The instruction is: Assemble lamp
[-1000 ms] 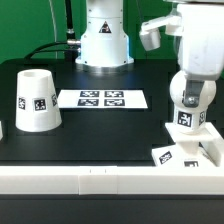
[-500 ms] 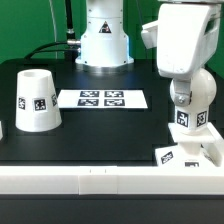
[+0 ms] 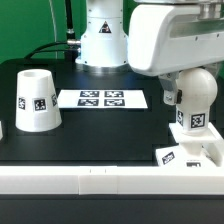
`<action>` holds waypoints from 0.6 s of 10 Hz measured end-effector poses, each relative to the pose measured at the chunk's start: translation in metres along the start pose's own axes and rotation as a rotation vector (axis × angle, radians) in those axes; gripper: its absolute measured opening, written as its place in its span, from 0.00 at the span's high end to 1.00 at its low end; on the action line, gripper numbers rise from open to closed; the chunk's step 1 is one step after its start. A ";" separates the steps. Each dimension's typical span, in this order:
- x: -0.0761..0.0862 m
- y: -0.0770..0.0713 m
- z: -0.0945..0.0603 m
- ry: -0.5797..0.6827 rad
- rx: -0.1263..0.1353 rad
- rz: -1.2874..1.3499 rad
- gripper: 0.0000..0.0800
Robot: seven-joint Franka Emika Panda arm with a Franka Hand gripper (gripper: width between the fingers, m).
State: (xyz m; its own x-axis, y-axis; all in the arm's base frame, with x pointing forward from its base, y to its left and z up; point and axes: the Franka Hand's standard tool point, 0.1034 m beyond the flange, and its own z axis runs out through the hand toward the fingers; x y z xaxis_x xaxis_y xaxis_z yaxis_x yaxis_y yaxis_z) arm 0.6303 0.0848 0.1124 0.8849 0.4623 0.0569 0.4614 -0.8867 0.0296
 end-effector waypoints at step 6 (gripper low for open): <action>0.000 0.002 -0.001 0.001 -0.010 0.562 0.28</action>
Offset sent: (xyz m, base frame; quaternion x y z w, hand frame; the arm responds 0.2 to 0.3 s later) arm 0.0020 0.0118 0.0006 0.0038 0.0017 0.2111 0.9774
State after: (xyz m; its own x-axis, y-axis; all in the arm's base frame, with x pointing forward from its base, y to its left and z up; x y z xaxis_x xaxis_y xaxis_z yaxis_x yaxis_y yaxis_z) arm 0.6313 0.0834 0.1133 0.9944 -0.0809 0.0681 -0.0813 -0.9967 0.0041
